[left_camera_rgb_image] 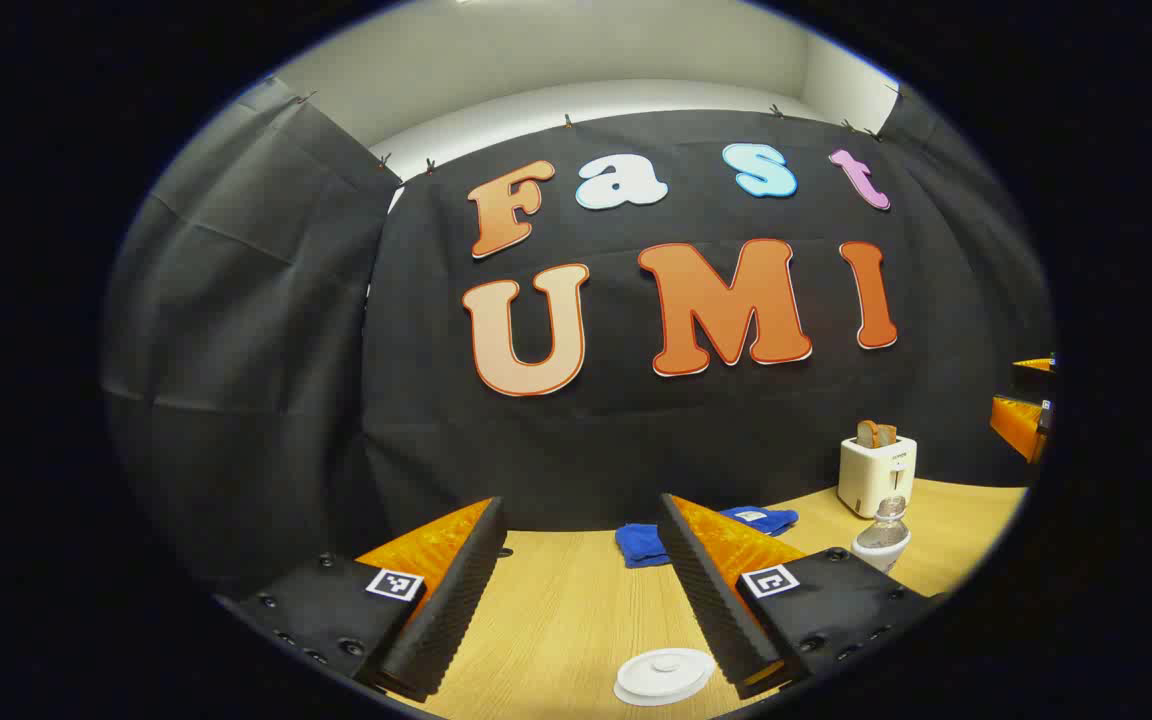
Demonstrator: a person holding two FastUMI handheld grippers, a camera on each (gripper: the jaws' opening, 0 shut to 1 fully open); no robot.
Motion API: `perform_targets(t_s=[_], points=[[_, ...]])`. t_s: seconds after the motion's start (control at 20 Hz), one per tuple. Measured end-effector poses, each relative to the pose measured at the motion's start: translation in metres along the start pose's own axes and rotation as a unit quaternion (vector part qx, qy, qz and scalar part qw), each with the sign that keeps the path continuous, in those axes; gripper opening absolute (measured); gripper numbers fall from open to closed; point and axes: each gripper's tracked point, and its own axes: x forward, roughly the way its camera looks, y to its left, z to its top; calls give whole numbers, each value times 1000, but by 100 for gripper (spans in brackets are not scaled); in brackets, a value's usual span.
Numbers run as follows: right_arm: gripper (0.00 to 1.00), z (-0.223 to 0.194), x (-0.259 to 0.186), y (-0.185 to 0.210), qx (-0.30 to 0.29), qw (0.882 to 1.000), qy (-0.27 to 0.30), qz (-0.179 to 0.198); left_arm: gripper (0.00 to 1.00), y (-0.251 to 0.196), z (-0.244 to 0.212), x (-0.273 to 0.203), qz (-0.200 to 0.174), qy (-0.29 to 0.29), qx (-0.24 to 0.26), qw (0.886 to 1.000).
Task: Open the teacup lid with one hand, grasp the water bottle and pour water into the teacup with the other hand; after pouring, place the water bottle on the coaster and then close the teacup lid.
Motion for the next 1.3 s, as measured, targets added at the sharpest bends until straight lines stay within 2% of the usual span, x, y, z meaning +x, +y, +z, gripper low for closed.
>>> perform_targets(t_s=[0.05,0.25,0.3,0.35,0.55,0.6,0.65,0.95,1.0,1.1,1.15,1.2,1.25,1.3], points=[[95,0,0,0,0,1000,0,0,95,0,-1,0,-1,2,-4,1000],[95,1,-2,1,3,1000,1,3,96,1,-2,0,0,3,-4,1000],[95,1,-2,1,5,1000,1,5,100,0,-1,-1,-1,2,-2,1000],[95,2,-2,1,8,1000,1,6,95,-2,1,-1,-2,0,-1,1000],[95,6,-2,1,14,1000,0,10,96,-6,9,-1,-6,-7,1,1000],[95,6,-2,0,15,1000,0,9,100,-6,9,-2,-6,-9,1,1000],[96,7,-2,0,17,1000,0,8,96,-7,10,-2,-6,-10,2,1000],[96,5,-4,-1,23,1000,5,10,100,-7,12,-4,-5,-15,5,1000],[96,6,-4,1,24,1000,3,12,95,-7,13,-5,-6,-17,3,1000],[95,9,-4,2,24,1000,1,14,95,-9,14,-6,-11,-19,1,1000],[95,9,-5,4,23,1000,0,16,99,-11,14,-6,-15,-20,0,1000],[96,8,-5,7,23,1000,2,19,99,-13,14,-7,-19,-20,-1,1000],[96,6,-4,9,23,999,4,21,95,-15,13,-7,-23,-19,-2,1000],[96,4,-5,11,25,999,6,24,95,-16,9,-8,-28,-15,-6,999]])
